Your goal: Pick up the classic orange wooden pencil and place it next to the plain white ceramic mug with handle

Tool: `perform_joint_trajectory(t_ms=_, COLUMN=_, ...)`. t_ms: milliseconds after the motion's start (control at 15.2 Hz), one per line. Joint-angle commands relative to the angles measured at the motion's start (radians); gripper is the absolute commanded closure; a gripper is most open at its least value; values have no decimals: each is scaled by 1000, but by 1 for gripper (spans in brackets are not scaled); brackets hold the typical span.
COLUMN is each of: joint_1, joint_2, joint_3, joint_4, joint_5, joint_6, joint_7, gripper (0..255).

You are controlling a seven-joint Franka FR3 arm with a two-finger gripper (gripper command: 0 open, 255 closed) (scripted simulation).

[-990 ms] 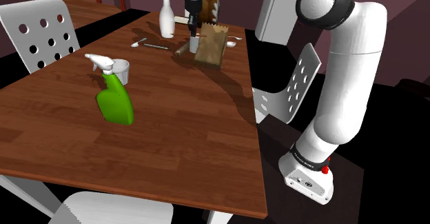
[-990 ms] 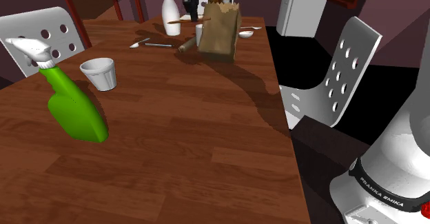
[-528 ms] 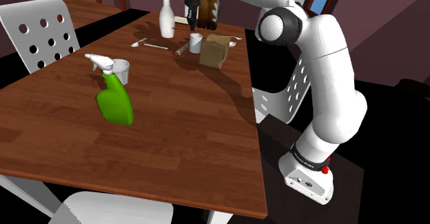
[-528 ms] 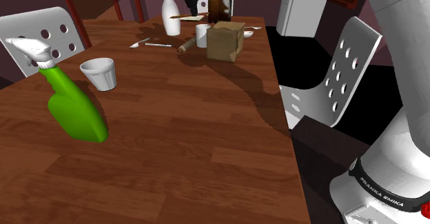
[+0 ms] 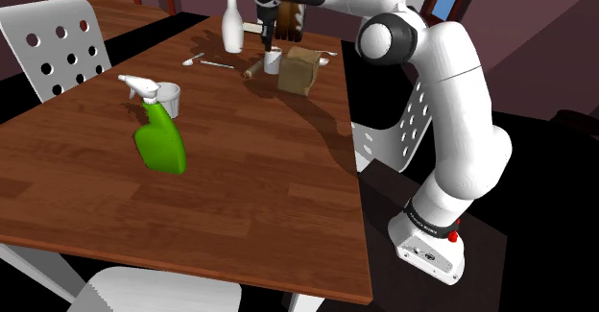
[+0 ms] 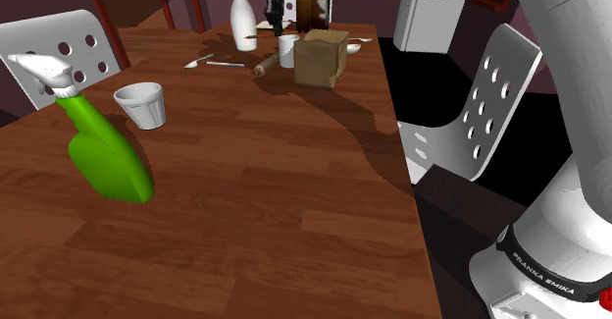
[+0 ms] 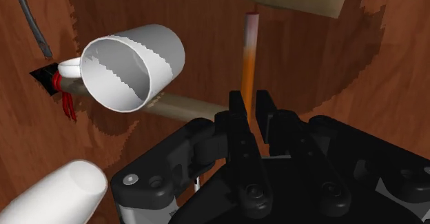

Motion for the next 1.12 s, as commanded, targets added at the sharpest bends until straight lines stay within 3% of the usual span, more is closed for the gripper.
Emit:
perform_joint_trajectory(t_ms=0, joint_1=-1, joint_2=-13, joint_3=1, joint_4=-48, joint_5=-1, joint_6=35, joint_7=8, gripper=255)
perform_joint_trajectory(t_ms=1056, joint_1=-11, joint_2=-21, joint_3=-2, joint_4=-276, joint_5=-15, joint_6=250, joint_7=53, gripper=255)
